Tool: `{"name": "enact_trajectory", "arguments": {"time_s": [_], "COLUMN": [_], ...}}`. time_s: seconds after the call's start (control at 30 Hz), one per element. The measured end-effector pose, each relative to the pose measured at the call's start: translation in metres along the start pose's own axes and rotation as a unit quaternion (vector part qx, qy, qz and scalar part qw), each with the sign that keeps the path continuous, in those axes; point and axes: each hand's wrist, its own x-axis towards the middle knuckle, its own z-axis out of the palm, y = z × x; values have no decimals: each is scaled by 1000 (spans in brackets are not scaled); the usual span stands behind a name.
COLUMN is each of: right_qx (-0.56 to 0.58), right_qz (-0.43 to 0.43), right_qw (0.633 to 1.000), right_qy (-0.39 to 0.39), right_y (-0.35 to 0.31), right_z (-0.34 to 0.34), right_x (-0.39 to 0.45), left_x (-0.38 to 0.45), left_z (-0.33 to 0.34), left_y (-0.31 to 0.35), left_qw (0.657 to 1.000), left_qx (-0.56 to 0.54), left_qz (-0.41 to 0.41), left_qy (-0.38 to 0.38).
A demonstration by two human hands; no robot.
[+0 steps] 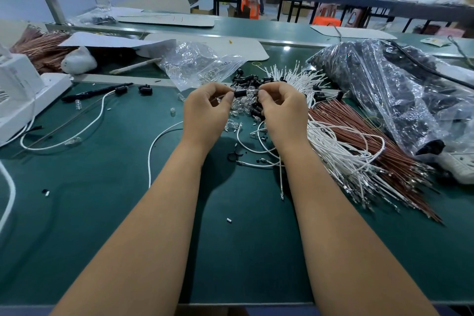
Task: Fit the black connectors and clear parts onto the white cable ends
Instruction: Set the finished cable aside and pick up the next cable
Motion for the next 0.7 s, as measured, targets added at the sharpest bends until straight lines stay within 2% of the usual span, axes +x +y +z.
{"name": "enact_trajectory", "arguments": {"time_s": [0.27,0.47,0.57,0.7], "right_qx": [49,-52,-63,-57], "right_qz": [4,-89,-96,-86], "right_qw": [999,994,993,994], "right_qy": [-18,-22,-22,-23], "right_y": [-4,3,5,6], "right_z": [1,4,5,4], "right_x": [0,-1,-1,0], "left_x": [0,-2,-3,-3], "left_z": [1,2,3,1], "left_y": [2,5,7,9], "left_qw": [998,997,997,994], "left_qx": [-28,-22,-13,-58], "left_qz": [-34,-52,-51,-75], "left_qy": [-37,-56,-61,-61]}}
